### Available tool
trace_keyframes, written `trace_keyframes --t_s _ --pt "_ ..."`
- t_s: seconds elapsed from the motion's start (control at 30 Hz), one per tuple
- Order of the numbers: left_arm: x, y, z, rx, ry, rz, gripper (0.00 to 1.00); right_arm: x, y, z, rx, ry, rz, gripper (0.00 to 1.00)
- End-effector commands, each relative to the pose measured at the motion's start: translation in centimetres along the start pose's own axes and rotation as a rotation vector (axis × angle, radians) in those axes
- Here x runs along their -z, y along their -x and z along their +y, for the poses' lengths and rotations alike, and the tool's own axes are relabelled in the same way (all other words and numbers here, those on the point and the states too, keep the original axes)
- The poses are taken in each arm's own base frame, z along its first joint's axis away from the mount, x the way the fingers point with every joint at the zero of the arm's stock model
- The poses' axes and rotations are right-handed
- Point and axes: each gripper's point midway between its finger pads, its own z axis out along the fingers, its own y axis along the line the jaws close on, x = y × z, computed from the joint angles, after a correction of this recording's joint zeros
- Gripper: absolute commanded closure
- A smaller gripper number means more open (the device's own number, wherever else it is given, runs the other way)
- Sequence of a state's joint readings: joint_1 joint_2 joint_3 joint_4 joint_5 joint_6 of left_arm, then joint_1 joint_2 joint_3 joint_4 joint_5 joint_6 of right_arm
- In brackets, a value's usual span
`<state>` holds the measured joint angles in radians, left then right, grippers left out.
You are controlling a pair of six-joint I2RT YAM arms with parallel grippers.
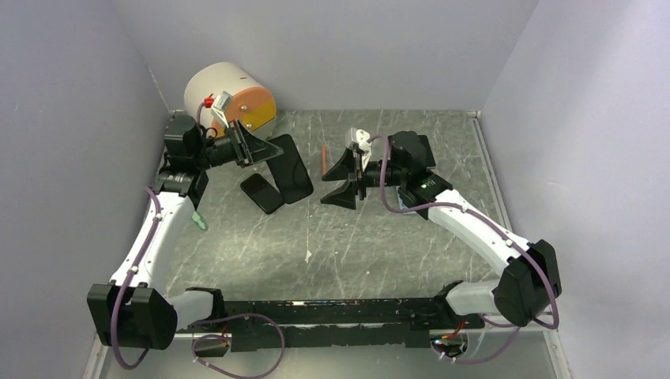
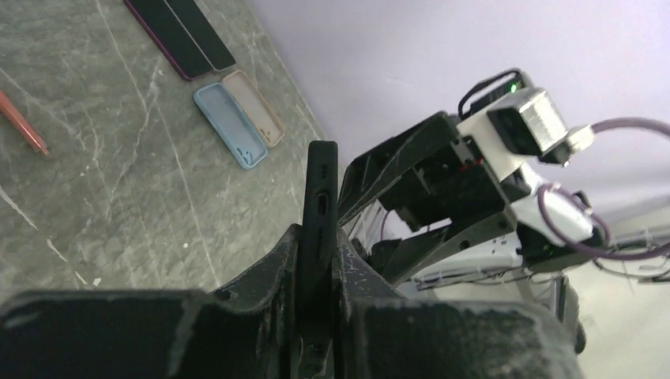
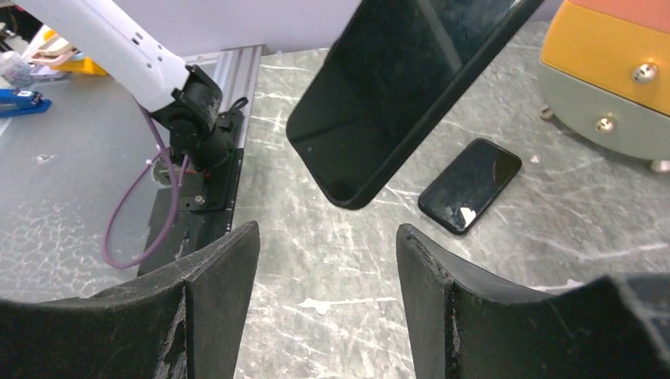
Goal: Take the phone out of the phone case
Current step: Remove the phone case from the phone.
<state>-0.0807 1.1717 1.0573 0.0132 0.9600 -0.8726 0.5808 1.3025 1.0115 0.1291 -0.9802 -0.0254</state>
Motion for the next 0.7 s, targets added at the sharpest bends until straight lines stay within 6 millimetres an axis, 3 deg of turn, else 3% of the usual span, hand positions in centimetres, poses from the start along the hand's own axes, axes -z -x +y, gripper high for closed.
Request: trace_keyframes --t_s 0.0,0.23,0.67 --pt "0.9 -0.4 -2.8 -0.227 -0.103 0.077 0.97 -0.7 2.2 1.3 0.042 0.081 -0.007 0.33" --pt "1.4 -0.6 -4.2 -0.313 -0.155 0.105 0.98 -2.3 1.8 1.1 0.013 0.133 0.040 0.35" --pt "1.6 -0.8 -5.5 -0.344 -0.208 0.123 0.97 -4.0 0.8 1.2 0.009 0.221 0.091 0.49"
